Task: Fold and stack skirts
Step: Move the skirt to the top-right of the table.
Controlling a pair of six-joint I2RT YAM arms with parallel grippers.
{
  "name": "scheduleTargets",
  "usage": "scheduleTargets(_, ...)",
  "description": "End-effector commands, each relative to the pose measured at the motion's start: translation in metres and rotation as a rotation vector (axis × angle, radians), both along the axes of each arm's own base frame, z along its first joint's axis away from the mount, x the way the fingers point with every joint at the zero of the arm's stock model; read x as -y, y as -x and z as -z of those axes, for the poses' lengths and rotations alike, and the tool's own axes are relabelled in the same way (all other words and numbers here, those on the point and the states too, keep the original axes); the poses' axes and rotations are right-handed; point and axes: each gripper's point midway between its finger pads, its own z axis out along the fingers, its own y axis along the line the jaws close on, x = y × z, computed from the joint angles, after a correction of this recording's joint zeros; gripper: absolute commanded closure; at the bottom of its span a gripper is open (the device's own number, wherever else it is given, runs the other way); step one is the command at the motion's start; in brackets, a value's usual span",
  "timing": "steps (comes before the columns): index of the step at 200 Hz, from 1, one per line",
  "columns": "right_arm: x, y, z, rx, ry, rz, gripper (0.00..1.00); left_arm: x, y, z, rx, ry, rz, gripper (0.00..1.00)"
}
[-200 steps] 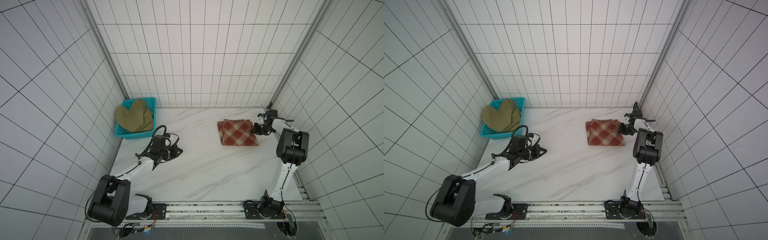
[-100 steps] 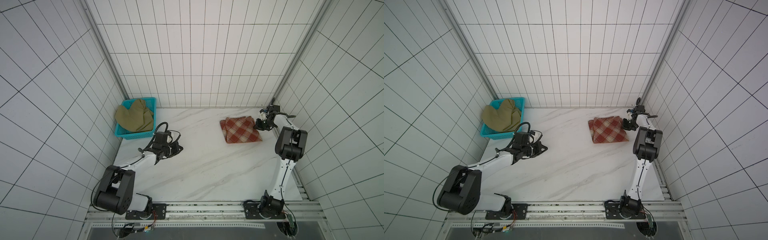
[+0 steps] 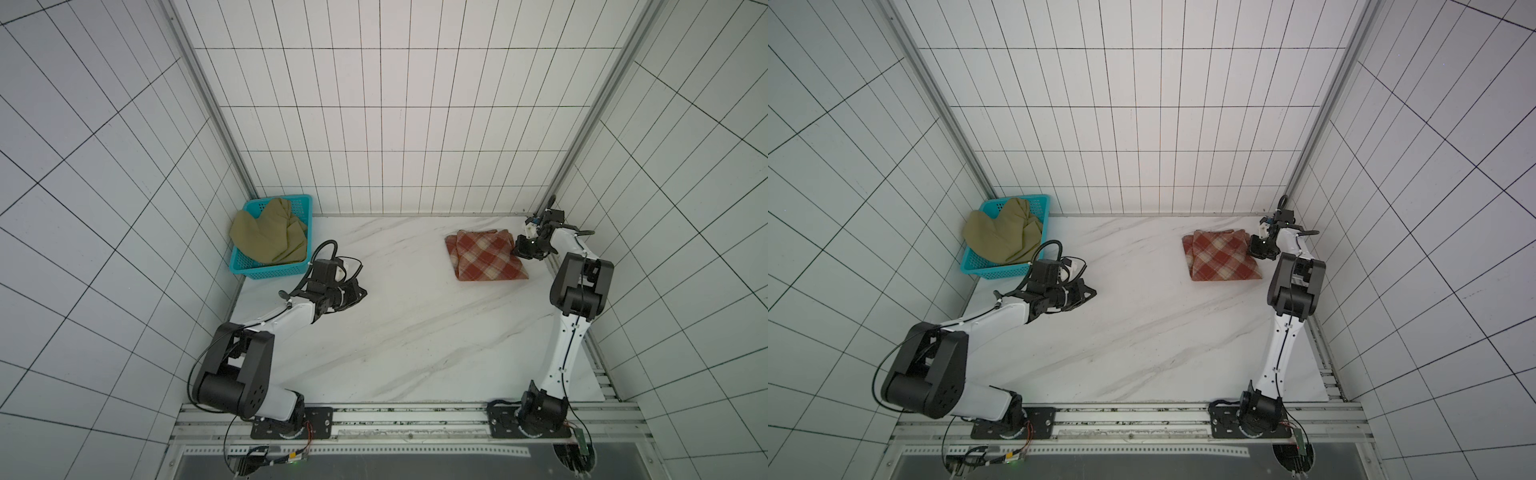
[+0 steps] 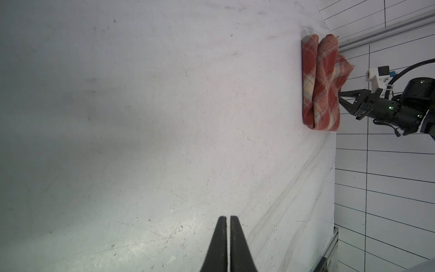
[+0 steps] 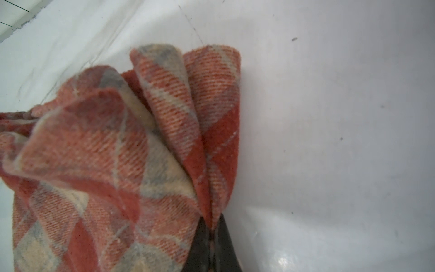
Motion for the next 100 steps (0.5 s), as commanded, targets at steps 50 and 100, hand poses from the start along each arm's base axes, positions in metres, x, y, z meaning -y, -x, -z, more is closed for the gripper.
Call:
scheduleTargets(50,0.005,-0.002,-0.135,0.276,0.028,0.108,0.67,-0.003,-0.018,-0.048,0.143,0.001,-0.013,0.92)
scheduleTargets(100,-0.054,0.038,-0.208,0.525,-0.081,0.127,0.63,-0.055,-0.035,-0.093,0.250,-0.120,-0.142,0.57)
